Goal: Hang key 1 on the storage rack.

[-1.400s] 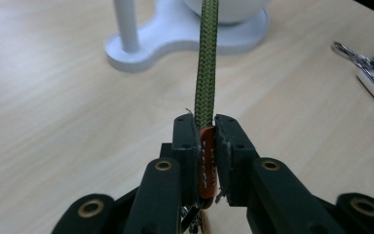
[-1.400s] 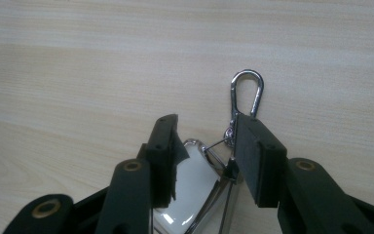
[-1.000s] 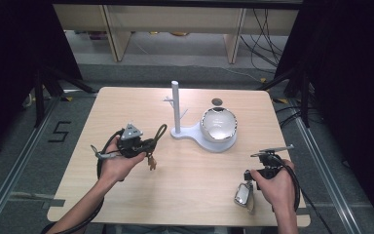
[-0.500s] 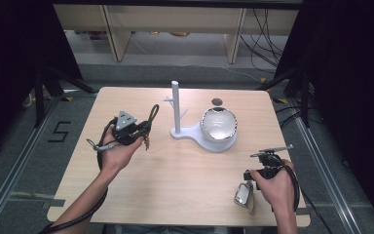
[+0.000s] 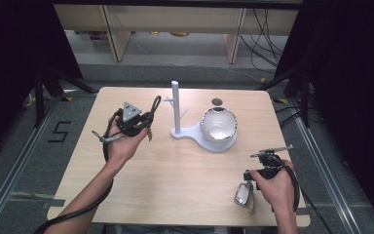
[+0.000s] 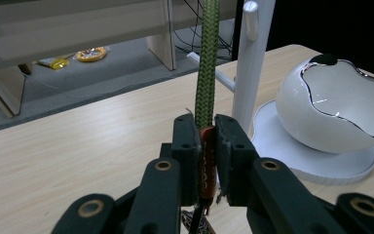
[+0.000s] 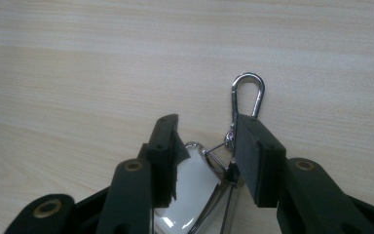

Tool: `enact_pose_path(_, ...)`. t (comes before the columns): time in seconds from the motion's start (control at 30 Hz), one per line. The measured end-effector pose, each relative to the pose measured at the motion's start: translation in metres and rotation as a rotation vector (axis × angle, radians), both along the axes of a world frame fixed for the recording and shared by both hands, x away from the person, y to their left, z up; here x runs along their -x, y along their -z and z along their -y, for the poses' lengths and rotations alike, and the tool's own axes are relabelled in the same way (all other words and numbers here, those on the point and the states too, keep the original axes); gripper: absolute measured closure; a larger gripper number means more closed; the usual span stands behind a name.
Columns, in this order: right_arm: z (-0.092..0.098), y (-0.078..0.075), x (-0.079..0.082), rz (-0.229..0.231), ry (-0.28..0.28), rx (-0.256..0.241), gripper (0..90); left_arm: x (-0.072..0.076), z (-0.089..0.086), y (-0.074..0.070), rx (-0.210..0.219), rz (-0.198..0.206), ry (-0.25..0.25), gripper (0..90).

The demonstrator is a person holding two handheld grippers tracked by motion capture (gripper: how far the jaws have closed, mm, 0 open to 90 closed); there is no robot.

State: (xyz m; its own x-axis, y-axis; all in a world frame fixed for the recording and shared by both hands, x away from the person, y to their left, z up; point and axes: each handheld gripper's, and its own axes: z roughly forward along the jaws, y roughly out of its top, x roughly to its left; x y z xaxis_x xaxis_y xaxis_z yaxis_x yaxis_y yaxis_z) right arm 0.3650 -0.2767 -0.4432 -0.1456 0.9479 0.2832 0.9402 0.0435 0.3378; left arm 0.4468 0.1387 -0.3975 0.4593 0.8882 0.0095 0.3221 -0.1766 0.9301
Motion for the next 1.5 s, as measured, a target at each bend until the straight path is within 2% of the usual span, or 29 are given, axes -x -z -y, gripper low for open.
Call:
enact_pose_path(0.03,-0.005,-0.002,0.002,-0.033,0.054,-0.025,61.8,-0.001,0.003,-0.001,-0.011,0.004,0.002,79.1)
enact_pose_path(0.07,-0.001,0.0,0.0,-0.004,0.004,-0.003,61.8,-0.001,0.004,-0.001,-0.015,0.007,0.006,79.1)
enact_pose_path(0.1,-0.003,-0.001,0.001,-0.022,0.035,-0.019,61.8,-0.001,0.006,-0.002,-0.02,0.012,0.007,79.1)
enact_pose_path(0.13,-0.003,-0.001,0.001,-0.022,0.035,-0.019,61.8,-0.001,0.007,-0.002,-0.025,0.016,0.006,79.1)
enact_pose_path(0.17,-0.001,0.0,0.0,-0.001,0.0,-0.009,61.9,0.0,0.011,-0.002,-0.031,0.023,0.009,79.0)
enact_pose_path(0.2,0.0,0.001,0.0,0.008,-0.009,-0.009,61.9,0.0,0.011,-0.002,-0.031,0.023,0.009,79.0)
enact_pose_path(0.4,-0.001,0.002,0.0,0.006,0.021,0.012,61.9,0.005,0.018,-0.001,-0.068,0.062,0.005,78.8)
enact_pose_path(0.43,-0.002,0.002,0.0,0.004,0.025,0.009,61.8,0.006,0.018,-0.001,-0.093,0.077,0.003,78.8)
enact_pose_path(0.47,-0.002,0.002,0.0,0.008,0.02,0.011,61.9,0.007,0.019,-0.001,-0.094,0.081,-0.001,78.8)
enact_pose_path(0.53,-0.002,0.001,0.001,0.001,0.014,-0.009,61.9,0.007,0.02,0.001,-0.119,0.098,0.009,78.7)
enact_pose_path(0.63,-0.006,0.0,0.001,-0.027,0.049,-0.04,61.9,0.008,0.023,0.002,-0.142,0.112,0.008,78.5)
enact_pose_path(0.67,-0.005,0.0,0.001,-0.028,0.035,-0.032,61.9,0.008,0.024,0.002,-0.15,0.12,0.006,78.5)
enact_pose_path(0.77,-0.005,0.0,0.001,-0.038,0.042,-0.035,61.9,0.011,0.026,0.001,-0.182,0.135,0.006,78.5)
enact_pose_path(0.8,-0.005,0.0,0.001,-0.031,0.035,-0.027,61.9,0.012,0.028,0.001,-0.191,0.137,0.007,78.4)
enact_pose_path(0.83,-0.003,0.002,0.0,-0.013,0.005,-0.013,61.8,0.012,0.028,0.0,-0.201,0.141,0.008,78.4)
enact_pose_path(0.9,-0.006,0.0,0.001,-0.035,0.04,-0.034,61.8,0.013,0.031,0.0,-0.21,0.143,0.015,78.2)
enact_pose_path(1.13,-0.005,0.001,0.001,-0.032,0.034,-0.032,61.8,0.013,0.034,0.001,-0.254,0.152,0.032,77.5)
enact_pose_path(1.17,-0.005,0.001,0.001,-0.032,0.034,-0.032,61.8,0.014,0.034,0.001,-0.259,0.153,0.019,77.5)
enact_pose_path(1.23,-0.002,0.002,0.0,-0.013,0.004,-0.017,61.8,0.014,0.035,0.0,-0.281,0.171,0.018,77.8)
enact_pose_path(1.37,-0.003,0.001,0.0,-0.015,0.007,-0.016,61.8,0.015,0.037,-0.001,-0.312,0.193,0.017,78.0)
enact_pose_path(1.5,-0.003,0.002,0.0,-0.017,0.012,-0.022,61.7,0.012,0.039,0.001,-0.34,0.19,0.047,77.7)
